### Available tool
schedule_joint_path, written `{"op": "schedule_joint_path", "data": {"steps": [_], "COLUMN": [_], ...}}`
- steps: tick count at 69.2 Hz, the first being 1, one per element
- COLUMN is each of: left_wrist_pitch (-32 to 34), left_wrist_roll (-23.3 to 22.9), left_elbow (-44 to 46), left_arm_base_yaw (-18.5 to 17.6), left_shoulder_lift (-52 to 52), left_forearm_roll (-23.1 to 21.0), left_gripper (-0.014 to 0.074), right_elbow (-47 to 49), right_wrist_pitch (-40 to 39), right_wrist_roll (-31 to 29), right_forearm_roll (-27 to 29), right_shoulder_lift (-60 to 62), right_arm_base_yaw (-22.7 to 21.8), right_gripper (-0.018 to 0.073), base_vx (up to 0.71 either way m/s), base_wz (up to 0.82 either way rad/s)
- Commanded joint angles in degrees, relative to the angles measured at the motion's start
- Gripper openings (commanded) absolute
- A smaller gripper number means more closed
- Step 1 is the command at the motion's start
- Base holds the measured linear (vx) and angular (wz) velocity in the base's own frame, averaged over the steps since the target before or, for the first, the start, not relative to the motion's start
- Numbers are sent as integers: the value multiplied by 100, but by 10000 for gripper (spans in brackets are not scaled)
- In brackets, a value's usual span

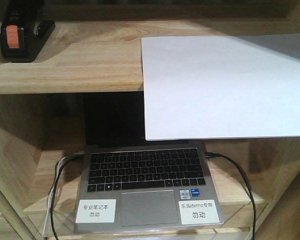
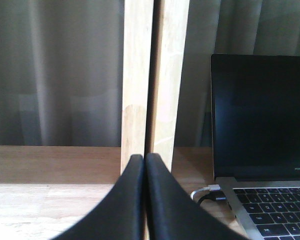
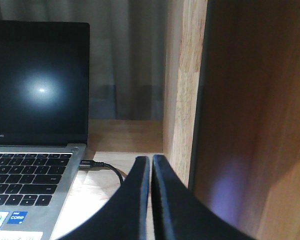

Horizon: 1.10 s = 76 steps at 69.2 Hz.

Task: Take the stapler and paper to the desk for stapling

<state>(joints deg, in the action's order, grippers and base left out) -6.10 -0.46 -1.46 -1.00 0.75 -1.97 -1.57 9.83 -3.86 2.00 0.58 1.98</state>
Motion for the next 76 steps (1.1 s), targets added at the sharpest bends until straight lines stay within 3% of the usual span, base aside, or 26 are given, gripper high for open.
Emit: {"op": "schedule_joint_path", "data": {"steps": [1, 76], "left_wrist_pitch": [456, 456], "left_wrist_roll": [-19, -19], "left_elbow": [-138, -138], "left_arm_base_yaw": [-36, -36], "left_shoulder_lift": [77, 77], "left_forearm_roll": [-28, -28], "left_gripper": [-7, -7], "right_elbow": [-75, -75], "right_wrist_pitch": [-396, -442], "right_wrist_roll": [-9, -9], "right_forearm_roll": [-39, -39], "right_shoulder_lift": [54, 54], "right_arm_base_yaw": [-37, -37], "right_gripper": [-4, -4], "base_vx": [0, 0], "base_wz": [0, 0]}}
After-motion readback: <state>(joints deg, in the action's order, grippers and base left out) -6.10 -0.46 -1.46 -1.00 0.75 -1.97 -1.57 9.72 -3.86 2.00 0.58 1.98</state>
